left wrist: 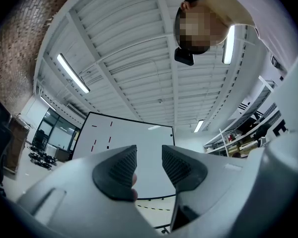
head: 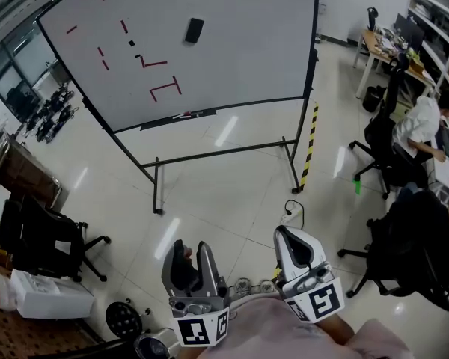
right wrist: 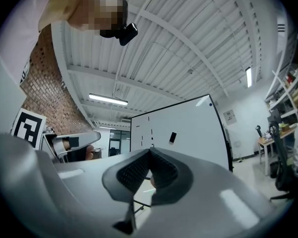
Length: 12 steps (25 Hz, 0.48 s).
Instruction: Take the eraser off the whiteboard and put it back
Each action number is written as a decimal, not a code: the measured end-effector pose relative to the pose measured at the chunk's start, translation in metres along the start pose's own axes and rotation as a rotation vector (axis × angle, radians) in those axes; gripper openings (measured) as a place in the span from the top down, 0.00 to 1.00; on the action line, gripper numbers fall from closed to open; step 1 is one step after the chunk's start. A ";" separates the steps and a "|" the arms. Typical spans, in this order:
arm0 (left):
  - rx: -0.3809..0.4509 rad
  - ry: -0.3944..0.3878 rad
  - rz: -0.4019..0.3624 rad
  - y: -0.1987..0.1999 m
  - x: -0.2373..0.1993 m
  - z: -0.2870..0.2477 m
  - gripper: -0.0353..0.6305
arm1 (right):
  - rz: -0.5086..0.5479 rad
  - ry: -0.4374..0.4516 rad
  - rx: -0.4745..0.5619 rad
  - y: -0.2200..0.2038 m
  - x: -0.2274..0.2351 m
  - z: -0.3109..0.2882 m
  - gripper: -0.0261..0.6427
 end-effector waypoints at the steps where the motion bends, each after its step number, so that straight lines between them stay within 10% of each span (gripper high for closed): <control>1: -0.002 0.000 0.001 0.000 0.000 0.000 0.70 | -0.008 0.004 -0.001 -0.001 -0.001 0.000 0.96; 12: -0.002 0.033 -0.089 0.012 -0.010 0.004 0.70 | -0.016 0.066 -0.049 -0.004 -0.023 -0.011 0.96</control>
Point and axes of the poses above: the fingertips, and each gripper's own axes: z backward along the fingers, x to its right, y out of its top, the point moved 3 cm from there along z, backward along the fingers, and after that the axes turned 1 degree about -y, right-handed, at the moved point
